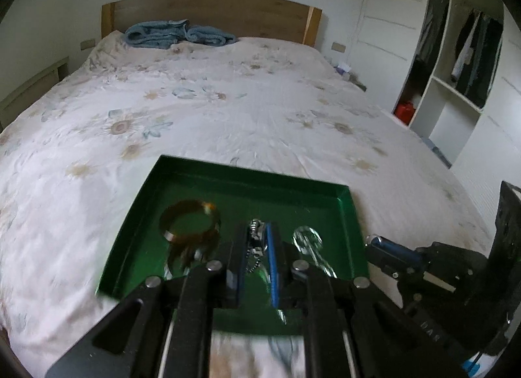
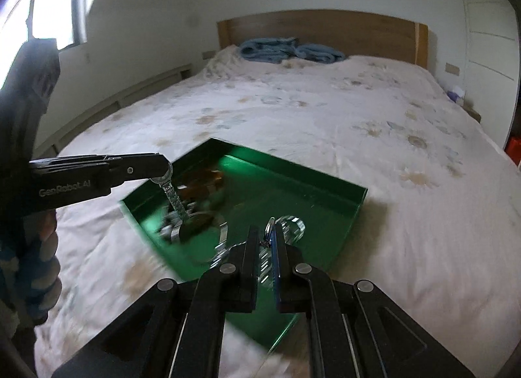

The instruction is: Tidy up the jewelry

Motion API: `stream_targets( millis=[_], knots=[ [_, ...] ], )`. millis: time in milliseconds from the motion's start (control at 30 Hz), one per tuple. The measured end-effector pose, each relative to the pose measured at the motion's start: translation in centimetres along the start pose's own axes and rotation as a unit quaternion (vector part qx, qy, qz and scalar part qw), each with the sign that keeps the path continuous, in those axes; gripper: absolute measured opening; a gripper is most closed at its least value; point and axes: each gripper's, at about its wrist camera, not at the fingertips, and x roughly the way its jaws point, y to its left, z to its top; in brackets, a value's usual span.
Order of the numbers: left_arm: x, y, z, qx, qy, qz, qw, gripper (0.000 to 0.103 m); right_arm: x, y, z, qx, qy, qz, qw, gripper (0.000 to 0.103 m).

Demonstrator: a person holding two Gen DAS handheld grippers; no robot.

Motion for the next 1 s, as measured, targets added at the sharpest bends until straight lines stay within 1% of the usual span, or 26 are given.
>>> stream_targets(
  millis=[100,233,333,467,533,567,633,667,700,733,767,800,833,933,1000],
  knots=[
    [4.0,-0.1,0.5,0.002,0.019,0.013,0.9997,0.010,3.1,-1.7,0.9,0.006,0.016,-0.008,1.000,0.007],
    [8.0,0.7,-0.5,-0.001,0.050,0.031,0.9983,0.010,7.0,-3.3,1.3,0.010,0.049,-0.017,0.999,0.006],
    [9.3,1.4,-1.6,-0.007,0.065,0.030,0.9974,0.010,8.8,-3.5,1.0,-0.001,0.074,-0.025,0.997,0.007],
    [9.7,2.0,-2.6,-0.005,0.071,0.029,0.9970,0.010,10.5,-3.2,0.0,-0.021,0.102,-0.031,0.994,0.007],
    [9.6,2.0,-2.9,0.001,0.068,0.031,0.9972,0.010,10.7,-3.2,-0.1,-0.019,0.102,-0.034,0.994,0.008],
    [9.4,1.9,-3.0,0.004,0.065,0.034,0.9973,0.011,10.6,-3.1,-0.2,-0.018,0.102,-0.037,0.994,0.008],
    [8.9,1.9,-3.1,0.008,0.058,0.034,0.9977,0.012,10.6,-2.9,-0.2,-0.019,0.104,-0.039,0.994,0.014],
    [8.6,1.9,-3.1,0.009,0.056,0.031,0.9979,0.014,10.6,-2.7,-0.2,-0.022,0.107,-0.039,0.993,0.016],
    [8.1,1.9,-3.2,0.009,0.051,0.027,0.9983,0.021,10.6,-2.6,-0.2,-0.025,0.108,-0.040,0.993,0.020],
    [7.7,2.0,-3.1,0.009,0.047,0.026,0.9985,0.025,10.5,-2.2,-0.2,-0.030,0.109,-0.044,0.993,0.028],
    [7.0,2.1,-3.2,0.008,0.039,0.026,0.9989,0.034,10.3,-2.0,-0.2,-0.033,0.107,-0.046,0.993,0.033],
    [6.3,2.2,-3.2,0.007,0.030,0.025,0.9992,0.038,10.1,-1.8,-0.2,-0.032,0.105,-0.047,0.993,0.044],
    [5.7,2.3,-3.2,0.006,0.024,0.025,0.9994,0.038,9.7,-1.6,-0.2,-0.029,0.101,-0.049,0.993,0.049],
    [3.8,2.7,-3.4,0.003,0.013,0.026,0.9996,0.043,8.9,-1.4,-0.3,-0.021,0.097,-0.057,0.993,0.050],
    [2.5,2.9,-3.7,0.002,0.004,0.026,0.9996,0.045,8.3,-1.3,-0.4,-0.015,0.094,-0.067,0.993,0.053]
  ],
)
